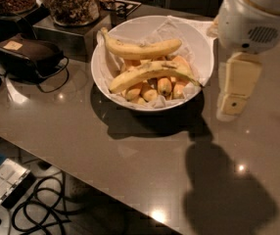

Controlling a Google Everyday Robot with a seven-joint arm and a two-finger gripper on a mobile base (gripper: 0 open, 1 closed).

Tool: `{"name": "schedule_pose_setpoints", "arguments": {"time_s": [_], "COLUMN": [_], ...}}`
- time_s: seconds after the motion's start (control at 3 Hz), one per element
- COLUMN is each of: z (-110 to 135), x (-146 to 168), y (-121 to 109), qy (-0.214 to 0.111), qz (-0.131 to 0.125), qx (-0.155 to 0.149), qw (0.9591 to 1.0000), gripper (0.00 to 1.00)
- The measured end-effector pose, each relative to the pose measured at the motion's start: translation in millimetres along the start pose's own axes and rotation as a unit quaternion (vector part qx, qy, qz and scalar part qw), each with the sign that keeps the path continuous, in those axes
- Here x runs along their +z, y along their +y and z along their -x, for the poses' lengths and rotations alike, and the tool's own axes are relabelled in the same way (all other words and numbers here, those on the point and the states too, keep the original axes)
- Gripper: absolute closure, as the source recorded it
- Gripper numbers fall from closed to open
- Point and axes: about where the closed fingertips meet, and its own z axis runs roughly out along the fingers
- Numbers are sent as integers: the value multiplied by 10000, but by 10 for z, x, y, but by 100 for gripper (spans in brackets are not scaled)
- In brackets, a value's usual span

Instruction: Pick banana from white bowl

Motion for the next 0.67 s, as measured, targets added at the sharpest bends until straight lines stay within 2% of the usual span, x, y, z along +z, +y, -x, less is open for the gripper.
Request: {"name": "schedule_pose_setpoints", "arguments": {"time_s": [0.67], "z": [95], "x": [-5], "y": [-65], "qy": [-171], "qz": [-49], "qx": [-48], "qw": [9998], "gripper": [0]}}
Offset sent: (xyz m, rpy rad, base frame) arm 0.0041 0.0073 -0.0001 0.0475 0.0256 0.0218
